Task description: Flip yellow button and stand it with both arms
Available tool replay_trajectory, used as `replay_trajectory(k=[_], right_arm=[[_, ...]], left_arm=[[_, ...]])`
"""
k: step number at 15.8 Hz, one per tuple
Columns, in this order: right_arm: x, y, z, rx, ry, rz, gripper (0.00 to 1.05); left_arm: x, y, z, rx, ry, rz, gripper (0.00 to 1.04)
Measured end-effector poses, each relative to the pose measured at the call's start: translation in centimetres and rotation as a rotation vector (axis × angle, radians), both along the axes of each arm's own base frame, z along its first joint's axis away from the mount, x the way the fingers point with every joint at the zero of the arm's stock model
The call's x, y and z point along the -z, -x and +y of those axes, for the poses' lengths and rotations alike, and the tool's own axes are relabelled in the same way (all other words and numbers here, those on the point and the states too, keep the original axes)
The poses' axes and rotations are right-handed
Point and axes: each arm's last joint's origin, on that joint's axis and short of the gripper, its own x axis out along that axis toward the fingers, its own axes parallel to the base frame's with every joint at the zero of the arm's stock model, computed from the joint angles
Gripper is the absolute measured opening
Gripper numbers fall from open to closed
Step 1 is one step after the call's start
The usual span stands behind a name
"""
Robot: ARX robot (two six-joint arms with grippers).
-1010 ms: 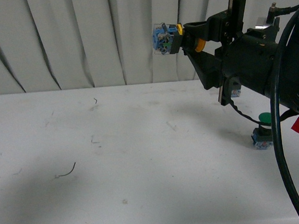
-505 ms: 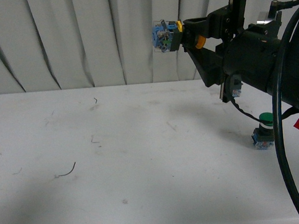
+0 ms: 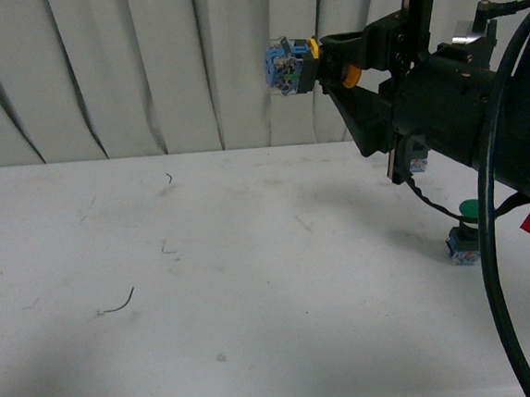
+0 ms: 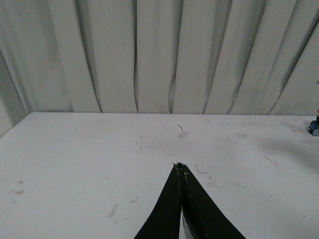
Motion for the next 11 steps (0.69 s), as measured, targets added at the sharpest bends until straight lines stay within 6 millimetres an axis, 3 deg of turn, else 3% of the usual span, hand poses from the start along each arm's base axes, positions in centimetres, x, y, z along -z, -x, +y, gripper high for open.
replay_trajectory(k=[2, 11], right_arm=[[0.0, 0.1, 0.4, -0.011, 0.001, 0.000, 0.36], [0.0, 0.2, 0.6, -0.011, 0.005, -0.005, 0.36]], left_arm=[[0.8, 0.3, 0.0, 0.000, 0.000, 0.003, 0.02], [1.1, 1.9, 0.0, 0.000, 0.001, 0.004, 0.02]])
